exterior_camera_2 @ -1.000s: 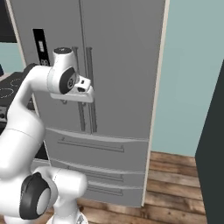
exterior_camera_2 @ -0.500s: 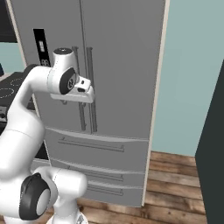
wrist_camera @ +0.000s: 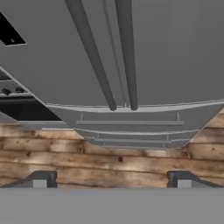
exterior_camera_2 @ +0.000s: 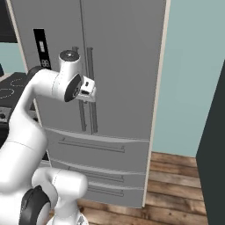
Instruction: Retrieve the sausage and cheese from the fridge and place them on the cutting board on the counter.
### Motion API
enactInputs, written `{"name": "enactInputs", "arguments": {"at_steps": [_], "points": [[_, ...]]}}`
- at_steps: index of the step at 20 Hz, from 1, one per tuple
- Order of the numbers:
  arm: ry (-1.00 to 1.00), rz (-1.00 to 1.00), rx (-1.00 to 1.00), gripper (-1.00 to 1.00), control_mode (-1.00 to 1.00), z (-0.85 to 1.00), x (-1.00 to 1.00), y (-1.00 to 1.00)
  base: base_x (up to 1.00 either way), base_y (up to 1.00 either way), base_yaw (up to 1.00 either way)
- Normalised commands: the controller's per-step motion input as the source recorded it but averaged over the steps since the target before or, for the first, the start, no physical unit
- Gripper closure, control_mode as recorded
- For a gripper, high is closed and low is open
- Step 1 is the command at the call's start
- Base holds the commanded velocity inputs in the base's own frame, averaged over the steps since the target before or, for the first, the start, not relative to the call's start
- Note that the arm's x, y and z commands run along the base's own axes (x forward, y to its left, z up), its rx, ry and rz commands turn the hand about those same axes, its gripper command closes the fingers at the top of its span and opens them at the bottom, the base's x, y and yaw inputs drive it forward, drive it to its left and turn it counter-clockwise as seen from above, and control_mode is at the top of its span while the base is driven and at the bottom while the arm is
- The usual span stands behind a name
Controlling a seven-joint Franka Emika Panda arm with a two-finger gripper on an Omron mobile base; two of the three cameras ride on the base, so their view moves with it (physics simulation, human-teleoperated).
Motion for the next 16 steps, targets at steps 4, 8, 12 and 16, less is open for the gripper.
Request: {"name": "enactInputs", "arguments": {"at_steps": [4,8,12,16], "points": [[-0.31,-0.01,0.19,-1.00,-1.00,0.00,0.08,-0.11,0.00,0.00,0.00],[-0.02,-0.05,0.03,-1.00,-1.00,0.01,0.37,0.00,0.00,0.00,0.00],[0.00,-0.02,0.01,-1.00,-1.00,0.15,0.51,0.01,0.00,0.00,0.00],[0.00,0.00,0.00,-1.00,-1.00,0.30,0.45,-0.01,0.00,0.00,0.00]]}}
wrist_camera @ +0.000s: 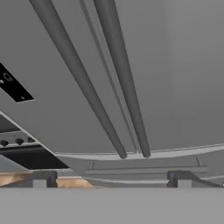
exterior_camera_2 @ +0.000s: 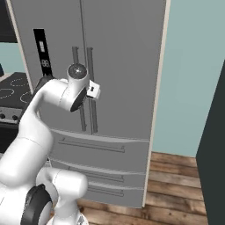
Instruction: Retrieve the sausage and cheese from the fridge and place them on the cutting board on the counter.
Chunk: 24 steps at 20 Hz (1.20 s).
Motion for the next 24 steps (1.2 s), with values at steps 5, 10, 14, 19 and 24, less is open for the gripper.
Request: {"name": "enactInputs", "arguments": {"at_steps": [5,10,14,19,24], "points": [[0.00,0.00,-0.04,-1.00,-1.00,0.14,0.59,0.00,0.00,0.00,0.00],[0.00,-0.02,-0.02,-1.00,-1.00,0.05,0.54,-0.01,0.00,0.00,0.00],[-0.09,-0.03,0.00,-1.00,-1.00,0.00,0.47,-0.02,0.00,0.00,0.00],[-0.18,-0.04,0.00,-1.00,-1.00,0.00,0.45,0.00,0.00,0.00,0.00],[-0.13,-0.01,0.00,-1.00,-1.00,0.00,0.54,0.00,0.00,0.00,0.00]]}}
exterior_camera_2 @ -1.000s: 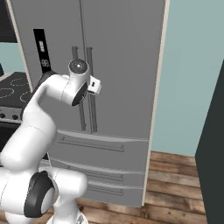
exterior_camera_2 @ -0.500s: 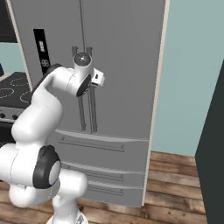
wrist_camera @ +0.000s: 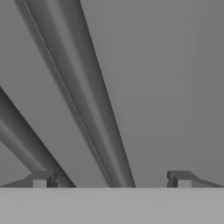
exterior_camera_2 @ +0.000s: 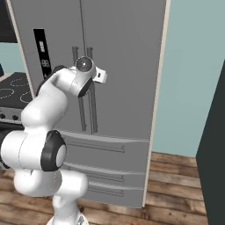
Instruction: Retrieve the sausage and cheese from the fridge and place them on the cutting board on the counter.
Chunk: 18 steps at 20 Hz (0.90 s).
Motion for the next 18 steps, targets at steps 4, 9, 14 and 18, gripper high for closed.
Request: {"name": "enactInputs", "arguments": {"at_steps": [4,9,14,18], "points": [[-0.06,0.00,0.00,-1.00,-1.00,0.02,0.52,0.00,0.00,0.00,0.00],[0.00,0.00,0.00,-1.00,-1.00,0.01,0.56,0.00,0.00,0.00,0.00],[0.00,0.00,0.02,-1.00,-1.00,0.00,0.72,0.00,0.00,0.00,0.00],[0.00,0.00,0.01,-1.00,-1.00,0.00,0.78,0.00,0.00,0.00,0.00]]}}
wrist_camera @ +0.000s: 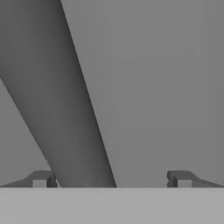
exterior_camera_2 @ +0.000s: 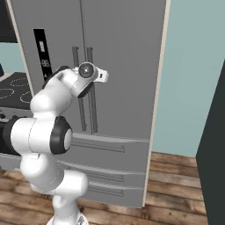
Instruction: Retrieve the sausage and cheese from the fridge and place them on the cutting board on the counter.
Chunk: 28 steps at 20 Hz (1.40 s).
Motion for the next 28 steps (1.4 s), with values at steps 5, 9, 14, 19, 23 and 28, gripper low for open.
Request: {"name": "enactInputs", "arguments": {"at_steps": [5,9,14,19,23,28], "points": [[0.02,0.00,0.00,1.00,-1.00,-0.05,0.60,0.14,0.00,0.00,0.00],[0.01,0.00,0.00,1.00,-1.00,0.00,0.06,0.04,0.00,0.00,0.00],[0.00,0.00,0.00,1.00,-1.00,0.00,0.00,0.00,0.00,0.00,0.00],[0.01,-0.03,0.00,1.00,-1.00,0.00,-0.39,-0.23,0.00,0.00,0.00],[0.00,-0.03,-0.01,1.00,-1.00,0.00,-0.87,-0.62,0.00,0.00,0.00],[0.00,0.06,-0.04,1.00,-1.00,-0.02,-0.93,-0.85,0.00,0.00,0.00]]}}
